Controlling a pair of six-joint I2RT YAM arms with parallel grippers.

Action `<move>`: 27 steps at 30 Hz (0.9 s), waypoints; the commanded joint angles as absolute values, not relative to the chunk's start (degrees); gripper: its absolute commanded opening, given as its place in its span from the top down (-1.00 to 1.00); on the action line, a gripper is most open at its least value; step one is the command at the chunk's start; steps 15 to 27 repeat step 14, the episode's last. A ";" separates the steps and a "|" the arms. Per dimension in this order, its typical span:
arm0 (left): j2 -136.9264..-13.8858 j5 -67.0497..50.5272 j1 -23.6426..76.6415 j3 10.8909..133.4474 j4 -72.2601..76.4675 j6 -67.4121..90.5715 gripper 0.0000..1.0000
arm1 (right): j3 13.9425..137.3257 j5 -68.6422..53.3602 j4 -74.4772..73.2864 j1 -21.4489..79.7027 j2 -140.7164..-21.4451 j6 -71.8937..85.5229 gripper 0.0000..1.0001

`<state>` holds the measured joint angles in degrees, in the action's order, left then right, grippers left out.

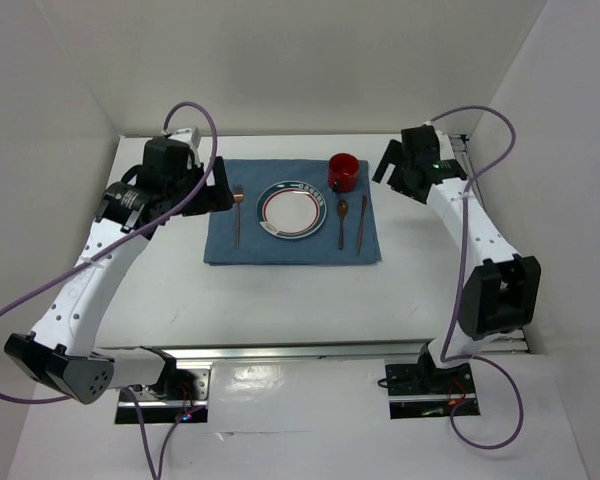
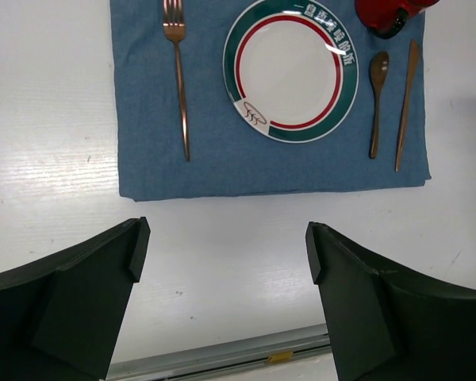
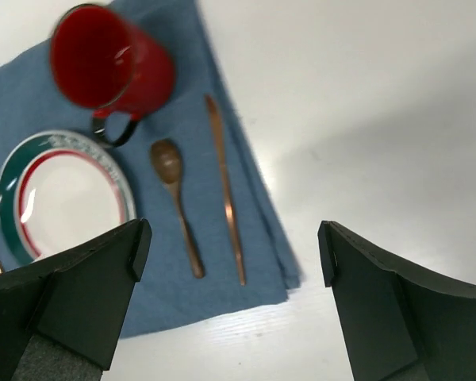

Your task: Set the dinner table for one person

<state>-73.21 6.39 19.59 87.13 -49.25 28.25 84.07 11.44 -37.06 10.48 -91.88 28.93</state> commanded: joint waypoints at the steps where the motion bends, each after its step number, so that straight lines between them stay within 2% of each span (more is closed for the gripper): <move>1: -72.16 7.38 19.78 89.82 -48.78 26.02 -0.99 | 80.00 19.85 -42.27 9.32 -88.78 34.01 -1.00; 13: -68.64 4.92 19.78 87.63 -45.00 26.02 -0.99 | 64.69 17.40 -37.27 7.21 -74.98 31.38 -1.00; 27: -68.64 4.92 19.78 87.63 -45.00 26.02 -0.99 | 64.17 17.40 -36.74 7.21 -74.10 30.77 -1.00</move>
